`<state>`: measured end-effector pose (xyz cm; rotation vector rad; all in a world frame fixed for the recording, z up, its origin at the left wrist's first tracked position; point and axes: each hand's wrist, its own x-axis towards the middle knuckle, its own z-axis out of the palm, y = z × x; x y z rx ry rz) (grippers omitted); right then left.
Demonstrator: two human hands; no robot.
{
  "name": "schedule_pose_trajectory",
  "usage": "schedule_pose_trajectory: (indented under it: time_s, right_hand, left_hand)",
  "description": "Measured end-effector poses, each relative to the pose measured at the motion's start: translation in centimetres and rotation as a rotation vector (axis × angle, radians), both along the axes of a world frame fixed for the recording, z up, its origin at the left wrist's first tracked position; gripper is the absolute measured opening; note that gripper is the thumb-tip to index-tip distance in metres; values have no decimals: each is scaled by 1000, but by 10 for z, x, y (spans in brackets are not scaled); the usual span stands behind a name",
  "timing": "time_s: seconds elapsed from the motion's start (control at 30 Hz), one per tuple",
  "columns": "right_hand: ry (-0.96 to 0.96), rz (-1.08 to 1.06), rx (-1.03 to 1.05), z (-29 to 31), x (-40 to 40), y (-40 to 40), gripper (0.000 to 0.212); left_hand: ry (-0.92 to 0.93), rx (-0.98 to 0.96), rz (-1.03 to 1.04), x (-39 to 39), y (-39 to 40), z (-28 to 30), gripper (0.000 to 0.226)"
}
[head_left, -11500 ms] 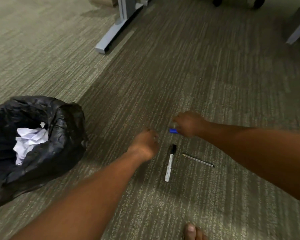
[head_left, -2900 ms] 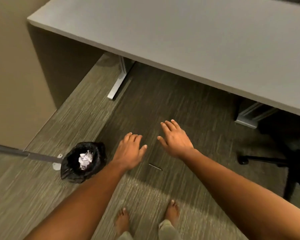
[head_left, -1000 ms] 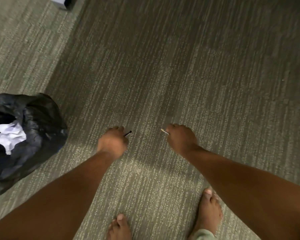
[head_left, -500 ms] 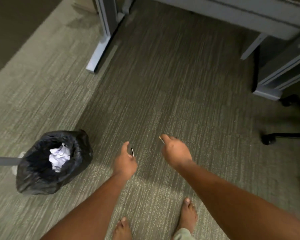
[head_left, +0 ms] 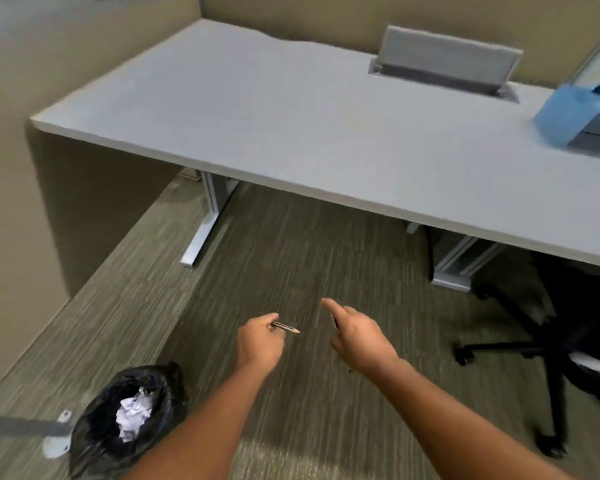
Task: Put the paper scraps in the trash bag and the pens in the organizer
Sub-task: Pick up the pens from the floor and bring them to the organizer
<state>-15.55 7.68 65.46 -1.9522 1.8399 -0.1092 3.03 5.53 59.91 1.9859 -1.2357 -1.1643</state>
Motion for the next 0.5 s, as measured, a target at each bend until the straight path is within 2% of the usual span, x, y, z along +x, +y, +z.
schedule_pose_trajectory:
  time_s: [0.2, 0.33, 0.5]
  right_hand:
    - [-46, -67, -129, 79, -23, -12, 62]
    - [-93, -103, -209, 119, -50, -22, 57]
    - [-121, -73, -304, 159, -91, -33, 58]
  left_hand:
    - [-101, -105, -64, -33, -21, 86, 11]
    - [-262, -168, -212, -65, -31, 141, 28]
    - [-190, -149, -329, -115, -44, 186, 28]
